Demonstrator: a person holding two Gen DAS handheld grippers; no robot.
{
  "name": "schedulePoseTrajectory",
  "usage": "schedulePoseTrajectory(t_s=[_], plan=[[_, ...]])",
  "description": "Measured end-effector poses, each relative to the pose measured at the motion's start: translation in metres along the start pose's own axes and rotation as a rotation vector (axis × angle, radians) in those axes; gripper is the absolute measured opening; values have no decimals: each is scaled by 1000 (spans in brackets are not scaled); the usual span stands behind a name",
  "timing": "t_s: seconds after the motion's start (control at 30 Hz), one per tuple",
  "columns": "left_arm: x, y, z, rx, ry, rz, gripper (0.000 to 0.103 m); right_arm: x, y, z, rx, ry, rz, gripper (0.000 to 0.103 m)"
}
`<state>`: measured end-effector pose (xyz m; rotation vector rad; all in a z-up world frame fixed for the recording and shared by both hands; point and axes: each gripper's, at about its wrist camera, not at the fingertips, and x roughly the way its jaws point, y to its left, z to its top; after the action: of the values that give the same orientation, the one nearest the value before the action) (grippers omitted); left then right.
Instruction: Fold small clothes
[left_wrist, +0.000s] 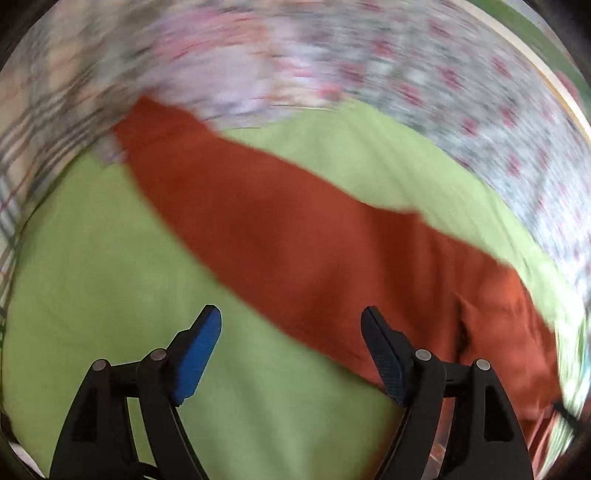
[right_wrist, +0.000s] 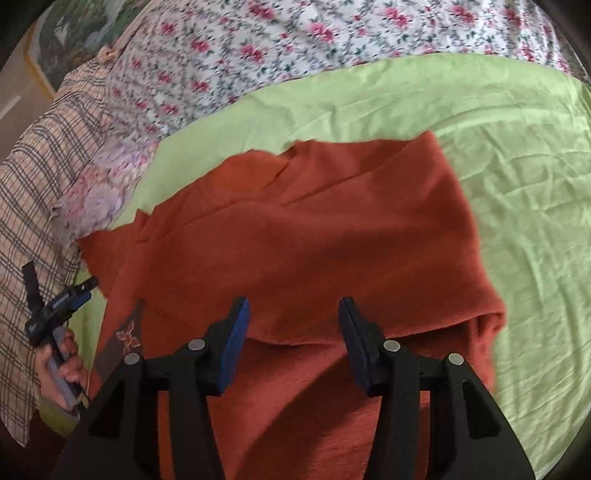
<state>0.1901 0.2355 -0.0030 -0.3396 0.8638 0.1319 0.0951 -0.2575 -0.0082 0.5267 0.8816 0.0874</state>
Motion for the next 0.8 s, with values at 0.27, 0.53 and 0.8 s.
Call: schedulePoseTrajectory(t_s=[0.27, 0.53, 0.8], plan=[[46, 91, 67, -250, -35, 35, 82, 17, 32, -8, -45, 55, 38, 53], [63, 100, 105, -234, -56, 86, 7, 15, 38, -12, -59, 76, 45, 53], [-2, 24, 83, -80, -167, -22, 5, 5, 23, -20, -30, 69, 26, 53]])
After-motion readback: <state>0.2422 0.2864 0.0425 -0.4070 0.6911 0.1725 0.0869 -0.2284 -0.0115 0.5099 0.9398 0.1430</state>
